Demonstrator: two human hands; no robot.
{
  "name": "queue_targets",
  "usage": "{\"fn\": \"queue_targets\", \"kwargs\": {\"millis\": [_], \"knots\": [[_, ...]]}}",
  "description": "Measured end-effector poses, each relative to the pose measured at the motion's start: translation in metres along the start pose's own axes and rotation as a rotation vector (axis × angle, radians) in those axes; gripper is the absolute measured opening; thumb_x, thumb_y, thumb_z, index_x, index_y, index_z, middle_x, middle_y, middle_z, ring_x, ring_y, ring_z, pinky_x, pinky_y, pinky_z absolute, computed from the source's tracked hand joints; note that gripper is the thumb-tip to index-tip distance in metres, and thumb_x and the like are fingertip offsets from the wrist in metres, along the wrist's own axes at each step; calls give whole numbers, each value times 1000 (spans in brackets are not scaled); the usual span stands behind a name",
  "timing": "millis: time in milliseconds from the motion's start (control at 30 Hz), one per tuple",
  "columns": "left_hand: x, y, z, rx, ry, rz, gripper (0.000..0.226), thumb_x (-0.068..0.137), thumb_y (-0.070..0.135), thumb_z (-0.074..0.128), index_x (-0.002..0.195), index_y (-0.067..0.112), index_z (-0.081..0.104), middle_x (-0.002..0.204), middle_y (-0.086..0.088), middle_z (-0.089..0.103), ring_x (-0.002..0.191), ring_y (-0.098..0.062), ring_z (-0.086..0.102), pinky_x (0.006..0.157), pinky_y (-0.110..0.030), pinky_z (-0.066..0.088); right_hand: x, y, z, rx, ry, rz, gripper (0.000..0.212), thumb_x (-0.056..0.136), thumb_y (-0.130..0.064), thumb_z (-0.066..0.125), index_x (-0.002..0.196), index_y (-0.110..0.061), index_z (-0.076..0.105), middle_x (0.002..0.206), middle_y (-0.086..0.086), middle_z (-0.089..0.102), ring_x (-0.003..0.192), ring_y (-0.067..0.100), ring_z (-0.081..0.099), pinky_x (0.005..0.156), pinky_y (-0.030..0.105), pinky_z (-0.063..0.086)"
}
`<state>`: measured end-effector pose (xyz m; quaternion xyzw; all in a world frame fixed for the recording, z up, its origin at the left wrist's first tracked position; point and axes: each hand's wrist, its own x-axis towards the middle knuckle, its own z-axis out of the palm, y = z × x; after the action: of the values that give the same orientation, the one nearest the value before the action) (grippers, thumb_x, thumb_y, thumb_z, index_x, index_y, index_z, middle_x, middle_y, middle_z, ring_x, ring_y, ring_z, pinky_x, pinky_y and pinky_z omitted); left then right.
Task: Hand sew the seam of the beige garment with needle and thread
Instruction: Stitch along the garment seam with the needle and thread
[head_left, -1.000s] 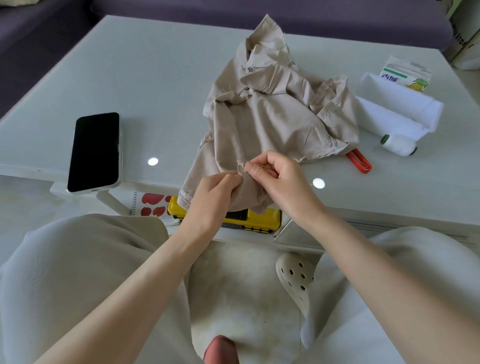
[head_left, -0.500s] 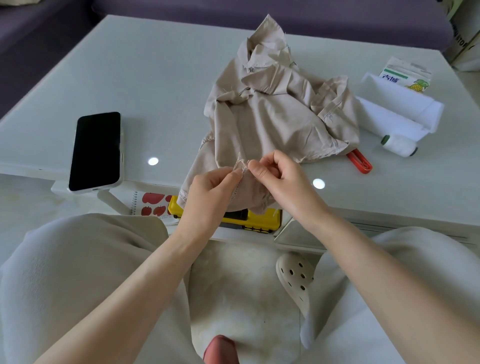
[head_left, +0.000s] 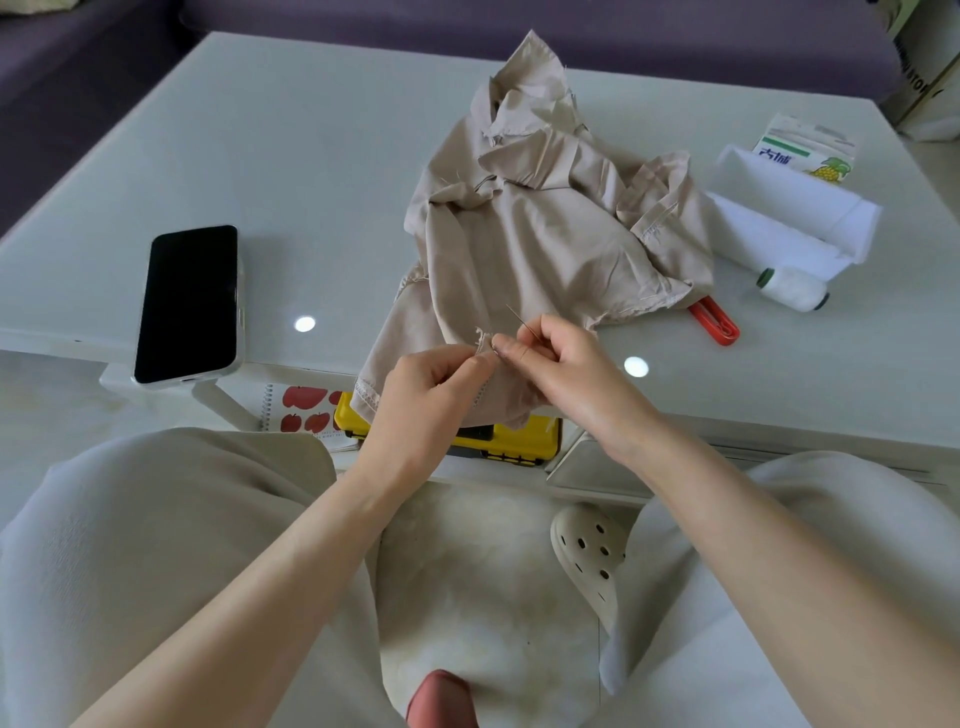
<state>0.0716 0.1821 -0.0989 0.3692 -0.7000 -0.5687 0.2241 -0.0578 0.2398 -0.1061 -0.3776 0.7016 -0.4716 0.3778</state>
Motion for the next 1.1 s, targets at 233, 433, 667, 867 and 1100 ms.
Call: {"fn": "queue_targets", "kwargs": {"millis": [233,433,667,867,1100], "knots": [[4,-3,-2,-31,33,18,43,93,26,57,59,6,40,49,8,30,46,-7,28,46,-17,26,-3,-2,2,-71,26,-13,24,94,-36,53,77,-20,48,66,-6,42,59,3,44,61,21,44],[11,-7,-9,-49,127,5,44,93,27,56,81,-15,54,63,-18,43,60,-23,37,56,-36,32,-13,-3,-3,-52,159,-116,31,103,-19,30,82,-24,51,50,-14,37,44,3,34,45,14,28],[13,-9,-10,-39,197,40,46,88,33,61,82,-13,58,67,-30,49,60,-33,42,55,-49,46,-20,0,1,-207,111,-345,12,97,-6,47,92,-10,57,63,-1,55,53,4,46,54,11,34],[12,-7,-10,-39,241,48,15,91,18,61,80,9,67,74,-28,58,65,-36,53,65,-59,49,-20,6,3,-254,125,-376,8,95,-7,52,89,-10,57,64,0,63,60,14,55,57,21,44],[11,-7,-11,-91,250,16,19,92,21,60,79,10,67,80,-31,58,67,-36,54,65,-64,49,-18,10,2,-284,105,-372,6,93,-7,56,93,-6,62,67,-6,65,64,13,61,60,24,49]]}}
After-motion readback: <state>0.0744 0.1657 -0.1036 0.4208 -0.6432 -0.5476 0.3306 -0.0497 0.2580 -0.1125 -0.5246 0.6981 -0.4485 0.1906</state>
